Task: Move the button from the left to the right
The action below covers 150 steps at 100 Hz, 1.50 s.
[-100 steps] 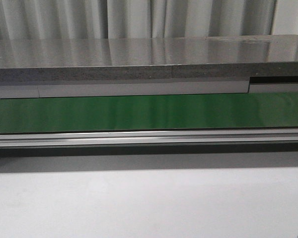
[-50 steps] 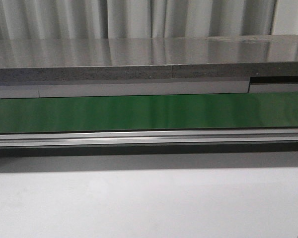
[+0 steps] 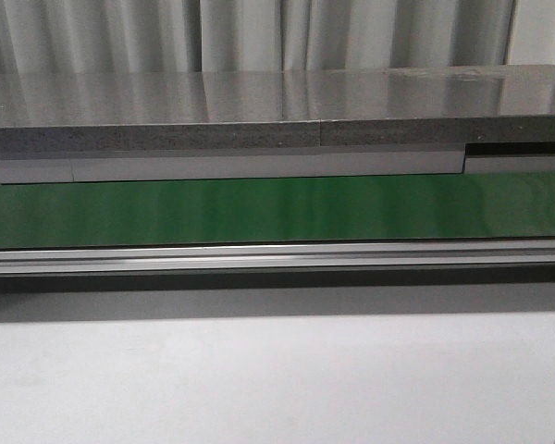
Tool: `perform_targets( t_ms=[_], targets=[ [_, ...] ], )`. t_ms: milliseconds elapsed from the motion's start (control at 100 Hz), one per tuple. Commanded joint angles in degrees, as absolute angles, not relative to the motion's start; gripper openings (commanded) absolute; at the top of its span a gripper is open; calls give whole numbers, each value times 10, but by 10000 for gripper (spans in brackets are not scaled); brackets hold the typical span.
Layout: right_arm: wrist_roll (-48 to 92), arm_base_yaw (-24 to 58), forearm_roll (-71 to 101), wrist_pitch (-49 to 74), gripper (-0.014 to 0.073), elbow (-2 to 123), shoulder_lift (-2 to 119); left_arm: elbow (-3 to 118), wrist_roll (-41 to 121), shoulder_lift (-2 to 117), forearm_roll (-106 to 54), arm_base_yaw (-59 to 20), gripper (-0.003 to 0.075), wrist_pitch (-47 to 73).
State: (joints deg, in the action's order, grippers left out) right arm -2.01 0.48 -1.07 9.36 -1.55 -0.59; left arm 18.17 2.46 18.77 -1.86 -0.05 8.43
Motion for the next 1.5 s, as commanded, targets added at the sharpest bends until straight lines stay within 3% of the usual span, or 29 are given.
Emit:
perform_targets(
  t_ms=[0, 780, 1090, 1350, 1490],
  targets=[
    [-20, 5, -8, 45, -68, -7, -18, 198, 23, 191, -24, -4, -20, 39],
    [-20, 5, -8, 45, -68, -7, -18, 179, 23, 184, 18, -4, -20, 29],
    [-20, 5, -8, 45, -68, -7, -18, 59, 8, 88, 42, -4, -20, -43],
    [-20, 5, -8, 45, -68, -7, -18, -16, -15, -22, 42, -4, -20, -42],
    [-20, 5, -8, 45, -68, -7, -18, -21, -37, -19, 54, -4, -20, -35]
  ],
)
